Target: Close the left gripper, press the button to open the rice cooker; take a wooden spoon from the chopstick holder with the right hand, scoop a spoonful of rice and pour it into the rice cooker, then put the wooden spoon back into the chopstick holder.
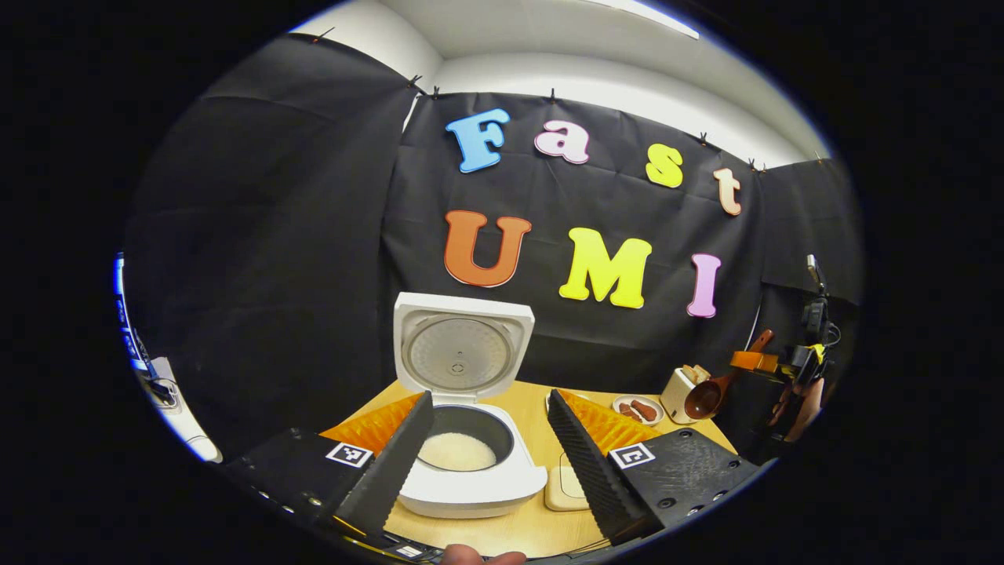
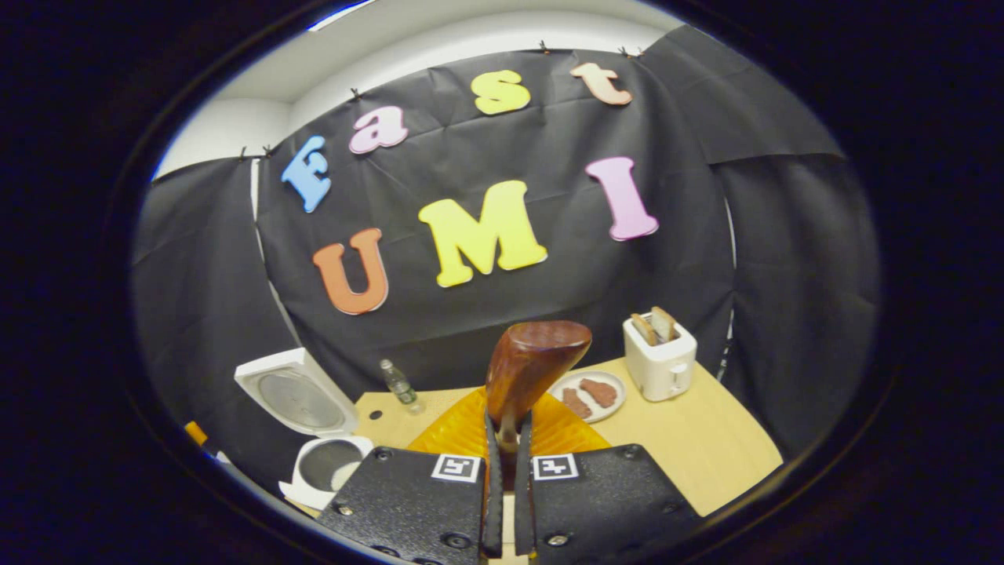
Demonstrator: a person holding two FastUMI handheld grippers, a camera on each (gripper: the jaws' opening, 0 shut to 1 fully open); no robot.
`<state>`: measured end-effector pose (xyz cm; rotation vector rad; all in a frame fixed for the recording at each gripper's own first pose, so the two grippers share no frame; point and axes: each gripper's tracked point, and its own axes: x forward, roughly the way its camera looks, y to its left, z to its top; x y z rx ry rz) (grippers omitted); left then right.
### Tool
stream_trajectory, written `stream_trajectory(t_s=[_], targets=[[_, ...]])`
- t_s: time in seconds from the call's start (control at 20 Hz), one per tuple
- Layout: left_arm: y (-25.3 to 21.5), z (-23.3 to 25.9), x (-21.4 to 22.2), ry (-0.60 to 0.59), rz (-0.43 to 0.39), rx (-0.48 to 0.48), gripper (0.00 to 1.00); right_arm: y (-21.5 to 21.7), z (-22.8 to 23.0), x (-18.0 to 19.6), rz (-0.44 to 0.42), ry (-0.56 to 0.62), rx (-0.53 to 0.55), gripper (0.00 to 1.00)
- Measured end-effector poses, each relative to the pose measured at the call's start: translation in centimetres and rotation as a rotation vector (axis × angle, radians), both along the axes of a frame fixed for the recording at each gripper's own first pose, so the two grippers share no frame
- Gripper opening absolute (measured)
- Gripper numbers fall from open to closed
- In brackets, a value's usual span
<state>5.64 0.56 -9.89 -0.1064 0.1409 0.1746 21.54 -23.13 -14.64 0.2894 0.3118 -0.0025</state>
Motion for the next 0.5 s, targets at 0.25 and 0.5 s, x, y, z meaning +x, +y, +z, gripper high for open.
stream_trajectory(t_s=[0.25,0.5], targets=[[-2.1,-0.5,1.7,0.026,-0.004,0.012,0.94,-5.0,-6.5,0.3,-0.068,0.080,-0.019,0.11],[-3.2,-0.9,2.0,0.070,-0.007,0.028,0.94,-5.8,-12.5,2.2,-0.063,0.145,0.015,0.11]])
